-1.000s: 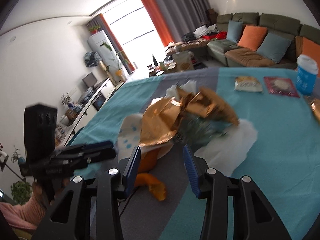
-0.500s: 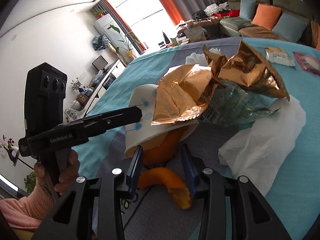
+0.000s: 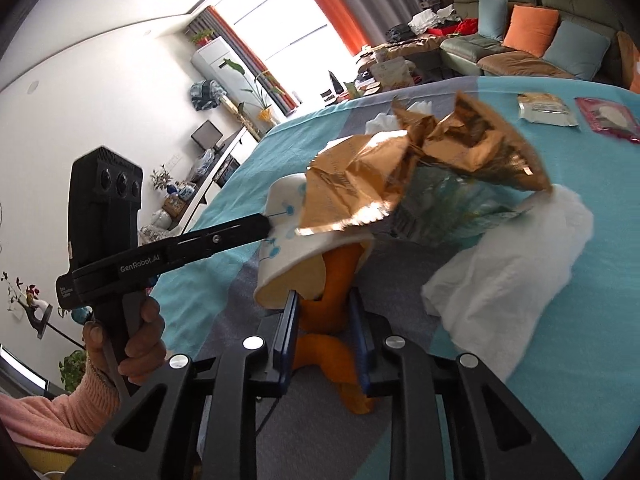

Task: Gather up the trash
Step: 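Grasp a blue-dotted paper cup with the left tool while the right tool grasps orange peel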

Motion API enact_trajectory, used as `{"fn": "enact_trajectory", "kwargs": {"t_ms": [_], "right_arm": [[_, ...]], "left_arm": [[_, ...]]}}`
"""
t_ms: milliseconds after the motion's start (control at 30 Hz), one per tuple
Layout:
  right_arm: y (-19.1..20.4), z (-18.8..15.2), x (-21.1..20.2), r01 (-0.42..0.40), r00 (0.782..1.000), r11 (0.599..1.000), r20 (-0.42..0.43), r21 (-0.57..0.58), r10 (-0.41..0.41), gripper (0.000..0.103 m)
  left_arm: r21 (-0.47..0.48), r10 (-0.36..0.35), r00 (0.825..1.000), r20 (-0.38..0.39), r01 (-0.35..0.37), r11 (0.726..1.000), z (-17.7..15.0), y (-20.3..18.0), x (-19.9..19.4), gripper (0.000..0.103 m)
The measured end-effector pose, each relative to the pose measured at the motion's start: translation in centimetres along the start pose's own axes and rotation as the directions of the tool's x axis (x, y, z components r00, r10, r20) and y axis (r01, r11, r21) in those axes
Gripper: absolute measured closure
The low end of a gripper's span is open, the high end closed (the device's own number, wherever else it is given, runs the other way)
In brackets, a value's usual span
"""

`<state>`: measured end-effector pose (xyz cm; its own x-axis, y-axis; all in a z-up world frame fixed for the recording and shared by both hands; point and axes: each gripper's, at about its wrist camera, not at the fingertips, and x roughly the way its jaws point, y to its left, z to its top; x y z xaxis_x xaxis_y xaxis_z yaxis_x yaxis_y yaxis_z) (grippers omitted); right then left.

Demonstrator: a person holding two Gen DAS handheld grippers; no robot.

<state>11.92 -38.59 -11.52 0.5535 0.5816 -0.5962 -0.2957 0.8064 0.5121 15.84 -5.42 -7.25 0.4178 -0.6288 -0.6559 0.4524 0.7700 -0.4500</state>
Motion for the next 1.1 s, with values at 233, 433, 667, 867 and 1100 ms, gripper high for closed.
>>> {"fn": "enact_trajectory", "kwargs": {"t_ms": [233, 433, 667, 867, 1100], "right_arm": [[-1.1, -0.4, -1.5, 0.041, 0.998, 0.999, 0.036, 0.017, -0.042, 0.081], [-1.9, -0.6, -1.8, 0.060, 0.997, 0.997, 0.047, 0.040, -0.062, 0.081], [-2.3, -0.6, -1.7, 0.056, 0.997, 0.997, 0.046, 0.048, -0.058, 0.081], [-2.1, -0.5, -1.9, 0.051, 0.997, 0.998, 0.060, 0.039, -0.053, 0.081], [0.2, -0.2, -2.0, 0.030, 0.997, 0.999, 0.069, -0.010, -0.029, 0.081]], "left_arm": [[0.050, -0.015, 1.000, -0.018, 0.016, 0.999, -1.1, -1.5, -0.1, 0.047], [0.038, -0.046, 0.997, -0.062, 0.048, 0.998, -0.9, -2.1, 1.5, 0.039], [-0.026, -0.101, 0.990, -0.097, 0.099, 0.995, -0.9, -1.5, 3.1, 0.059], [-0.014, -0.074, 0.996, -0.060, 0.073, 0.997, -1.1, -1.5, 2.1, 0.065], [0.009, 0.045, 0.999, 0.026, -0.046, 0.999, -2.1, -0.5, -2.4, 0.067]]}}
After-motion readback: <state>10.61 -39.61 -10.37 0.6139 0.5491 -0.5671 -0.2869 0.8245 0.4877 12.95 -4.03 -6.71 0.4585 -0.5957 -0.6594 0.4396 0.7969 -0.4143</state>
